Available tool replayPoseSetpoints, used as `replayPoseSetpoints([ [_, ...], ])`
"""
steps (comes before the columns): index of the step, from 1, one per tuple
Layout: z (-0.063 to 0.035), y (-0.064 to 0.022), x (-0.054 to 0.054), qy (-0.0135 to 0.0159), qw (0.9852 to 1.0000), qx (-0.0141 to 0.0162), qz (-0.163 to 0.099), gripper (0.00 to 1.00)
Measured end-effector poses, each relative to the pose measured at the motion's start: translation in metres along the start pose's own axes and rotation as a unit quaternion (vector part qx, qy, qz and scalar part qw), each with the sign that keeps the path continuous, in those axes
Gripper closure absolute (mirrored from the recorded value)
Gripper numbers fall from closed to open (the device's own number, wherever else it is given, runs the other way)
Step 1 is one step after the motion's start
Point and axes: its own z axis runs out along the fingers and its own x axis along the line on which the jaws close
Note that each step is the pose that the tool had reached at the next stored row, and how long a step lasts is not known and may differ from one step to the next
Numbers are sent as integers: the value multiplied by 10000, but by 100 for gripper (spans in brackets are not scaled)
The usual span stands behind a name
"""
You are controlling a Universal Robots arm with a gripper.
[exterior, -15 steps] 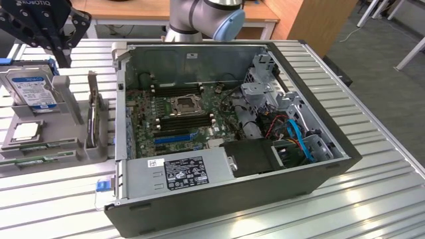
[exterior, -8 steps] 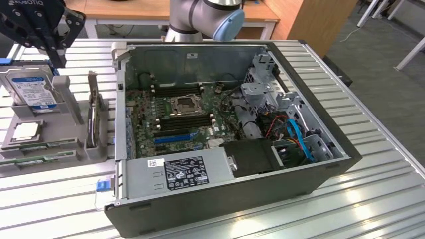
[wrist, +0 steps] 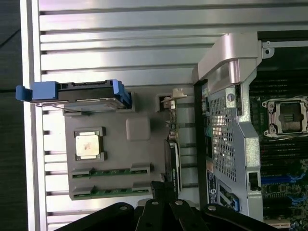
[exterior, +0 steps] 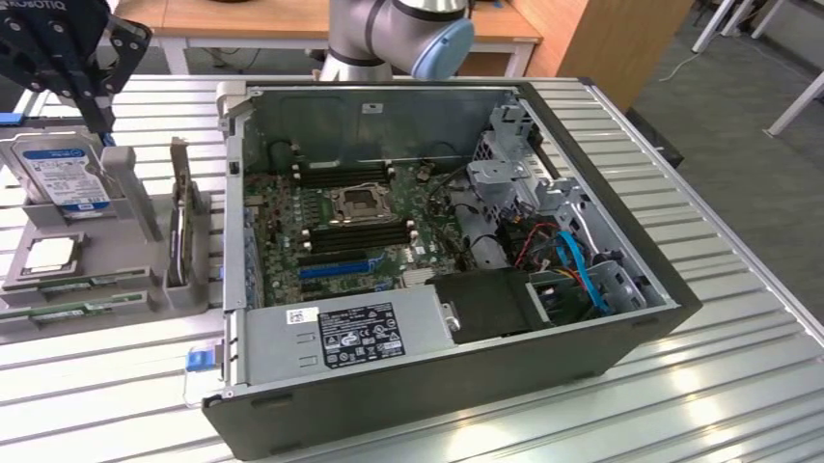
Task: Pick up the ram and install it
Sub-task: 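Reach for the ram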
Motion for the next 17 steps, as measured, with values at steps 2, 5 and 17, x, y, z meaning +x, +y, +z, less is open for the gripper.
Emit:
replayPoseSetpoints([
  [2, 0, -2, 31, 1, 10000, 0, 0, 90],
  [5, 0, -6, 78, 3, 10000, 0, 0, 90],
  [17, 1, -20, 264, 11, 10000, 1, 0, 90],
])
